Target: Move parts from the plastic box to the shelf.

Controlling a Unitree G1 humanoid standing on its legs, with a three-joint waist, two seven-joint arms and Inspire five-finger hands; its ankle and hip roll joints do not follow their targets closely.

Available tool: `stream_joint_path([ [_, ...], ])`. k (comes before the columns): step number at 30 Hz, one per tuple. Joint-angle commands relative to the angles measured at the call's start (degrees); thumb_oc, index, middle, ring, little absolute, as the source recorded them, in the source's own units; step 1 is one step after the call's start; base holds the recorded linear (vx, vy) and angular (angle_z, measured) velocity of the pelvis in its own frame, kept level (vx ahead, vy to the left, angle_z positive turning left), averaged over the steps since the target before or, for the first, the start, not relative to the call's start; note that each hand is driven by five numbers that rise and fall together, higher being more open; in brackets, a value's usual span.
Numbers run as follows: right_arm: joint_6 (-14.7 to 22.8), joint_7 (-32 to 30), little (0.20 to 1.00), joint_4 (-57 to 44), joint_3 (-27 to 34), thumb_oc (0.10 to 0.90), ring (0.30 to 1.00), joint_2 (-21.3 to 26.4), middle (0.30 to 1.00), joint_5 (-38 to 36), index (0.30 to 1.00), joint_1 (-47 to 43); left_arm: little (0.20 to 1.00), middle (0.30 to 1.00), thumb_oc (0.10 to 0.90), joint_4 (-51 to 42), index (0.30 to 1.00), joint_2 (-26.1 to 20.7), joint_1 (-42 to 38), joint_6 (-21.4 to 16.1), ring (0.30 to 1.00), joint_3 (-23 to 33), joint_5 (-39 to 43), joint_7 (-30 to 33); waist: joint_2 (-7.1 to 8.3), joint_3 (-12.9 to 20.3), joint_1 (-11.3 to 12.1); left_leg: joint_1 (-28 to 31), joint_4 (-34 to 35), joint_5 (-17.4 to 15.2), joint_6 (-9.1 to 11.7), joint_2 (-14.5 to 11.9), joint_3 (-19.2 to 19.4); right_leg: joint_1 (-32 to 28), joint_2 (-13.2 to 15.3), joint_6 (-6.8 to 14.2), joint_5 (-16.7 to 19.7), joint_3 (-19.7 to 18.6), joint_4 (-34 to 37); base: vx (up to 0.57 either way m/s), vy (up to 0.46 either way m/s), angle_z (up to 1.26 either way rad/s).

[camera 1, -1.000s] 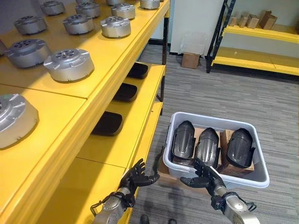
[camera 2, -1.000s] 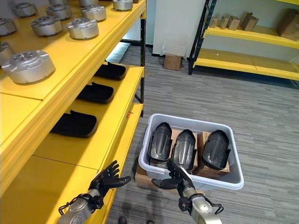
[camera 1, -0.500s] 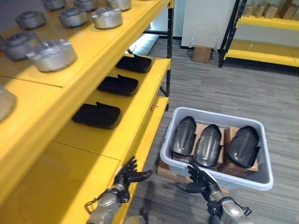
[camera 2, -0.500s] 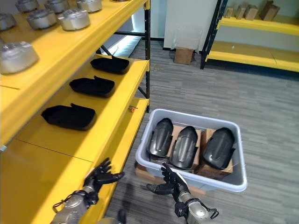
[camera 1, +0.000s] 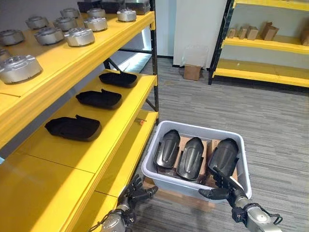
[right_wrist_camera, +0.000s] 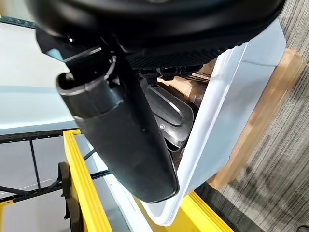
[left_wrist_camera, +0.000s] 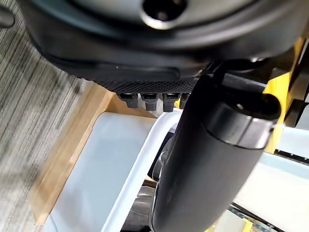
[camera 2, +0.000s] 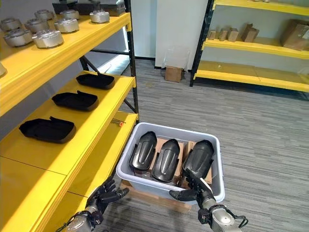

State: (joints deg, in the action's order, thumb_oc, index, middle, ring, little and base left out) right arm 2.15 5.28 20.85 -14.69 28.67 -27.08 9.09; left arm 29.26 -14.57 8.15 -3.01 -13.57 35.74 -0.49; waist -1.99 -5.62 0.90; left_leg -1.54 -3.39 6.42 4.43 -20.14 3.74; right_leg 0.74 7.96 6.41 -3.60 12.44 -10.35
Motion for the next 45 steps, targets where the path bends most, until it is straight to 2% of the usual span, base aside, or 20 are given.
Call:
stream_joint_path([
  [1,6.1,-0.4,1.000,-6.4,1.7,0.900,1.000,-2.4,1.000,-0.8,1.000,-3.3,1.000,1.000,0.900,-4.4,1.000,-5.0,-5.6,-4.6,1.000,1.3,1.0,-0.8,5.42,-3.4,2.4,-4.8,-13.0,10.6,2.2,1.2,-5.0,-4.5,-0.8,-4.6,-0.2,-1.5,6.4,-0.15,-0.402,0.10],
  [2,6.0,-0.6,1.000,-6.4,1.6,0.900,1.000,-2.1,1.000,-0.8,1.000,-3.3,1.000,1.000,0.900,-4.4,1.000,-5.0,-5.9,-4.5,1.000,1.1,0.9,-0.7,6.11,-4.1,2.5,-7.2,-16.5,10.6,1.8,2.4,-5.5,-4.8,-0.8,-5.1,-0.1,-1.2,7.0,-0.10,-0.273,0.26],
  [3,5.7,-0.6,1.000,-6.5,1.6,0.900,1.000,-2.3,1.000,-1.2,1.000,-3.2,1.000,1.000,0.900,-4.5,1.000,-4.9,-6.0,-4.3,1.000,1.1,1.1,-0.7,6.59,-4.2,2.4,-9.0,-17.6,8.6,1.3,3.9,-4.6,-5.3,-0.6,-5.3,0.1,-0.9,7.6,-0.05,-0.139,0.49],
  [5,5.7,-0.6,1.000,-6.5,1.5,0.900,1.000,-2.3,1.000,-1.2,1.000,-3.2,1.000,1.000,0.900,-4.5,1.000,-4.9,-6.0,-4.3,1.000,1.1,1.1,-0.7,6.63,-4.2,2.3,-9.1,-17.9,8.4,1.2,4.0,-4.7,-5.4,-0.5,-5.2,0.1,-0.8,7.7,0.02,-0.027,0.54],
  [6,5.5,-0.6,1.000,-7.0,1.8,0.900,1.000,-2.4,1.000,-1.0,1.000,-2.9,1.000,1.000,0.900,-4.4,1.000,-4.7,-6.2,-4.3,1.000,0.8,0.6,-0.7,6.45,-3.5,2.3,-9.8,-12.0,4.6,0.7,7.1,-0.8,-6.2,-0.4,-4.4,0.4,0.0,8.9,0.07,0.024,0.07],
  [8,5.7,-0.9,1.000,-7.6,2.1,0.900,1.000,-2.6,1.000,-1.4,1.000,-2.8,1.000,1.000,0.900,-3.7,1.000,-4.5,-6.6,-4.5,1.000,0.1,0.1,-0.4,5.42,-3.1,2.3,-8.6,-3.1,3.5,0.8,7.9,0.7,-5.4,-0.7,-3.2,0.0,-0.2,8.4,0.08,0.090,-0.25],
  [9,5.7,-0.7,1.000,-7.9,2.0,0.900,1.000,-2.8,1.000,-1.3,1.000,-2.9,1.000,1.000,0.900,-3.9,1.000,-4.5,-6.5,-4.6,1.000,0.3,0.4,-0.6,5.15,-3.0,2.3,-7.0,-1.5,2.4,0.6,7.7,0.0,-5.0,-0.7,-3.0,-0.3,-0.8,7.6,0.06,0.120,-0.20],
  [10,5.8,-0.7,1.000,-7.6,1.9,0.900,1.000,-3.0,1.000,-1.0,1.000,-3.1,1.000,1.000,0.900,-3.7,1.000,-4.7,-6.8,-5.0,1.000,-0.2,0.0,-0.4,4.90,-2.7,2.4,-6.2,-1.5,0.4,0.0,9.0,-2.9,-4.5,-0.4,-2.5,-0.8,-1.3,6.6,0.07,0.116,-0.13],
  [11,5.5,-0.6,1.000,-7.7,2.0,0.900,1.000,-3.3,1.000,-0.9,1.000,-3.1,1.000,1.000,0.900,-3.7,1.000,-4.5,-7.3,-4.7,1.000,-0.5,0.2,-0.7,4.54,-2.3,1.7,-5.6,-0.7,-0.3,-0.1,9.7,-3.2,-4.6,0.2,-2.2,-0.9,-0.8,5.9,0.08,0.128,-0.24],
  [13,5.3,-0.6,1.000,-7.8,3.0,0.900,1.000,-4.4,1.000,-1.0,1.000,-2.3,1.000,1.000,0.900,-2.8,1.000,-4.7,-8.6,-4.4,1.000,-1.6,-0.4,-1.3,4.36,-1.3,0.6,-5.3,-1.7,-2.1,-0.1,9.4,0.1,-5.4,1.9,-1.4,-0.6,-0.3,6.1,0.11,0.146,-0.17],
  [16,5.1,-0.4,1.000,-7.9,2.6,0.900,1.000,-4.9,1.000,-1.2,1.000,-2.2,1.000,1.000,0.900,-2.8,1.000,-5.0,-8.5,-4.6,1.000,-1.7,-0.1,-1.2,4.26,-0.4,0.9,-3.7,-0.9,-3.4,-0.7,10.3,0.8,-6.0,3.5,-0.4,0.4,-1.1,6.8,0.10,0.135,-0.11],
  [22,4.7,0.1,1.000,-8.0,2.1,0.900,1.000,-5.3,1.000,-0.1,1.000,-2.3,1.000,1.000,0.900,-2.4,1.000,-5.2,-8.5,-4.6,1.000,-0.9,-0.1,-1.1,4.77,0.4,1.3,-0.9,-0.5,-4.7,-0.5,10.4,4.4,-7.3,5.8,1.3,2.5,-0.4,9.0,0.08,0.097,-0.42],
  [31,4.9,-0.1,1.000,-8.9,2.7,0.900,1.000,-4.8,1.000,1.2,1.000,-2.3,1.000,1.000,0.900,-1.8,1.000,-5.0,-8.3,-4.4,1.000,-0.5,-0.3,-0.9,5.52,0.7,1.3,0.6,0.6,-4.8,-0.4,10.1,5.4,-7.6,5.9,1.9,2.9,-0.1,9.4,0.03,0.022,-0.02],
  [36,5.1,0.1,1.000,-10.9,3.4,0.900,1.000,-4.0,1.000,2.5,1.000,-2.0,1.000,1.000,0.900,-3.2,1.000,-5.1,-7.1,-4.3,1.000,0.6,-0.5,-1.2,5.38,1.3,0.7,1.4,2.7,-3.9,-0.1,9.8,5.5,-7.8,5.3,1.8,2.9,0.3,10.3,0.03,-0.005,-0.05],
  [39,6.3,-1.1,1.000,-15.2,6.9,0.900,1.000,-2.5,1.000,4.1,1.000,-2.0,1.000,1.000,0.900,-5.2,1.000,-5.2,-5.7,-4.2,1.000,2.3,-0.6,-1.3,5.37,1.3,0.4,1.3,3.6,-3.3,0.2,9.4,5.5,-7.5,4.9,1.7,3.0,0.5,11.0,0.02,-0.019,0.03],
  [41,8.3,-2.2,1.000,-22.1,12.8,0.900,1.000,1.3,1.000,7.4,1.000,-3.0,1.000,1.000,0.900,-6.6,1.000,-5.4,-4.9,-4.2,1.000,3.2,-0.7,-2.0,5.48,0.7,0.1,-0.1,3.4,-3.0,0.6,9.0,5.2,-6.6,4.4,1.6,3.0,0.7,11.3,0.00,-0.038,0.04],
  [45,10.6,-4.3,1.000,-27.8,18.9,0.900,1.000,6.1,1.000,11.6,1.000,-6.8,1.000,1.000,0.900,-8.1,1.000,-5.8,-4.0,-4.0,1.000,3.0,-0.3,-3.5,5.66,-0.3,0.1,-2.4,3.1,-2.6,1.1,8.4,4.8,-5.0,3.9,1.5,3.3,0.9,11.9,-0.01,-0.036,0.14],
])
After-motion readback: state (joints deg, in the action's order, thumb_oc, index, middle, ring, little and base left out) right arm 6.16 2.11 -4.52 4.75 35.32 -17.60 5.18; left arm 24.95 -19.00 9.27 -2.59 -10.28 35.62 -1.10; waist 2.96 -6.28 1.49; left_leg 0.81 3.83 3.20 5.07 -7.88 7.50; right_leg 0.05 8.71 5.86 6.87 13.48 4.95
